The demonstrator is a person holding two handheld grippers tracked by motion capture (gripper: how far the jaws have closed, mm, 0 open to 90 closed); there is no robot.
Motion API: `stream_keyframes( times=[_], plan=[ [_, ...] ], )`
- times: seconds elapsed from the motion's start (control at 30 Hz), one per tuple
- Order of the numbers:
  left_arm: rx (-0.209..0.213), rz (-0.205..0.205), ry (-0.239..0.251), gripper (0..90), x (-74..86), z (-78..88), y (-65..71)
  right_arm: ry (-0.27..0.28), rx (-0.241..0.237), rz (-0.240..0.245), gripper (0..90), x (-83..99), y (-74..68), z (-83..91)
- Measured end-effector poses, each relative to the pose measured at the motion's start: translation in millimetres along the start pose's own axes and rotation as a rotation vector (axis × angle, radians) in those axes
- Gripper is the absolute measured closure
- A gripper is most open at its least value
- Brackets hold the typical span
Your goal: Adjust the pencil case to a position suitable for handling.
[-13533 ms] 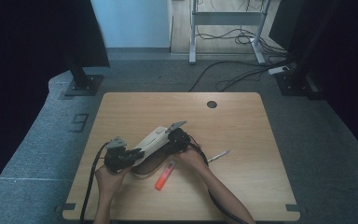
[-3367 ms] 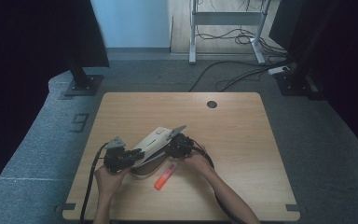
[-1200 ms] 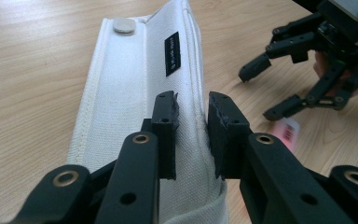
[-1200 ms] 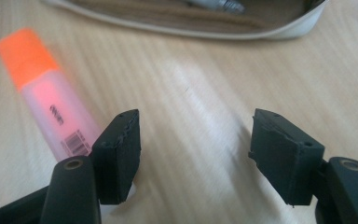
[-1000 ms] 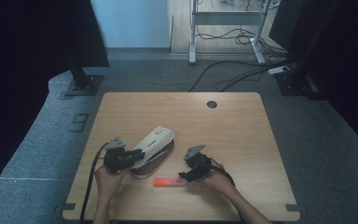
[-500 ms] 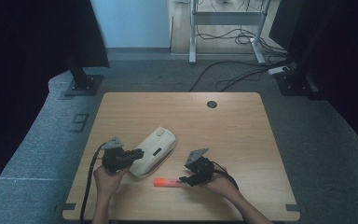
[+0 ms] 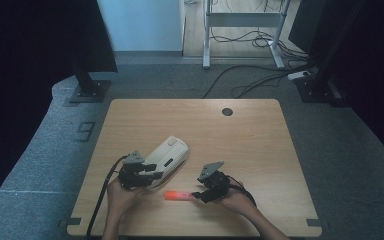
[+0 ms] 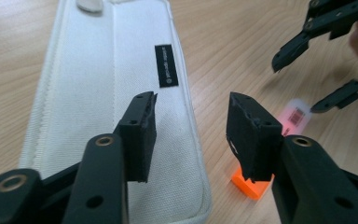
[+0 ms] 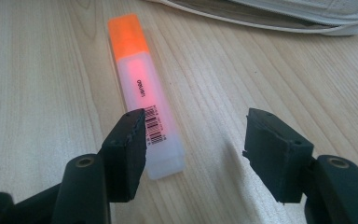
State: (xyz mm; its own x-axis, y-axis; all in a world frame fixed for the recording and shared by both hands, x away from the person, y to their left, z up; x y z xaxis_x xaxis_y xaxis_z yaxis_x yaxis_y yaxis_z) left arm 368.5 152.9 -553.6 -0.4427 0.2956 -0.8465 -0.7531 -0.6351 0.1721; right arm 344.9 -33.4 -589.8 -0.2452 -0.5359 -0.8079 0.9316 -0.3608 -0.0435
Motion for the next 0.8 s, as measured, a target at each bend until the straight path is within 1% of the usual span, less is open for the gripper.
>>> stream_keyframes(
  times=[0.03,0.13,0.17,0.3,0.33,0.4,0.43,0.47,0.5,0.57,0.6,0.63,0.67,0.7,0.73,0.77,0.8],
  plan=[
    [-0.001,-0.006,-0.006,49.7,1.2,-1.6,1.2,0.0,0.0,0.002,38.0,0.0,-0.2,0.0],
    [-0.042,-0.026,-0.043,44.8,7.0,-7.1,0.9,0.005,-0.002,0.001,37.9,-1.5,-0.8,-1.3],
    [-0.071,-0.032,-0.054,43.6,10.2,-10.0,-1.3,0.005,-0.003,0.004,37.9,-2.0,-1.0,-2.0],
    [-0.082,-0.028,-0.051,44.0,11.8,-10.8,-3.6,0.006,-0.014,0.007,37.9,-3.9,-4.0,-5.1],
    [-0.095,-0.033,-0.063,44.2,14.3,-11.4,-4.9,0.005,-0.018,0.008,37.9,-4.2,-4.9,-6.0],
    [-0.098,-0.04,-0.062,44.1,15.1,-11.6,-4.7,0.003,-0.024,0.012,37.7,-4.6,-6.6,-8.1],
    [-0.103,-0.049,-0.063,44.1,15.8,-11.8,-4.3,0.003,-0.024,0.012,37.7,-4.6,-6.6,-8.1],
    [-0.119,-0.076,-0.066,44.0,16.9,-12.5,-3.4,0.001,-0.03,0.017,37.6,-4.8,-8.2,-10.2],
    [-0.119,-0.076,-0.066,44.1,16.9,-12.5,-3.4,0.001,-0.03,0.017,37.6,-4.8,-8.2,-10.2],
    [-0.144,-0.107,-0.074,44.7,18.3,-13.1,-3.1,-0.002,-0.038,0.021,37.5,-4.7,-10.1,-12.1],
    [-0.176,-0.141,-0.077,50.4,19.2,-12.9,-4.0,-0.006,-0.047,0.022,37.5,-4.3,-12.5,-14.1],
    [-0.176,-0.141,-0.077,52.8,19.2,-12.9,-4.0,-0.006,-0.047,0.022,37.5,-4.3,-12.5,-14.1],
    [-0.178,-0.145,-0.077,52.8,19.4,-12.8,-4.3,-0.009,-0.049,0.023,37.5,-4.1,-13.1,-14.7],
    [-0.175,-0.135,-0.077,53.5,19.4,-12.4,-4.8,-0.01,-0.051,0.024,37.5,-3.9,-14.0,-15.6],
    [-0.172,-0.122,-0.074,56.1,19.4,-12.1,-5.4,-0.011,-0.06,0.03,37.5,-3.7,-15.7,-16.9],
    [-0.17,-0.112,-0.073,56.1,19.4,-11.4,-6.2,-0.011,-0.06,0.03,37.5,-3.7,-15.7,-16.9],
    [-0.166,-0.103,-0.073,58.6,19.4,-10.9,-6.8,-0.015,-0.062,0.036,37.6,-3.0,-16.7,-18.3]
  ],
)
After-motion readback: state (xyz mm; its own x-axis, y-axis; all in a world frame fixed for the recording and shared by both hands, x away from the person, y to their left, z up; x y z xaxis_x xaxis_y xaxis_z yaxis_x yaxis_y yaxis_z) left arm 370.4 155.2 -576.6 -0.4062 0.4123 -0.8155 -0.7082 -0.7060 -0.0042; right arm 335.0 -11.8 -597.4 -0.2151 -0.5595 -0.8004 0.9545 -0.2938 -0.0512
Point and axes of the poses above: each handheld gripper's, and its own axes: z roughly backward along the jaws, x roughly out of its underside, y roughly to its right, the point moved 9 cm from there along -z, roughly forward along the jaws, and after that the axes turned 11 degrees about y, right-handed, at the moved point
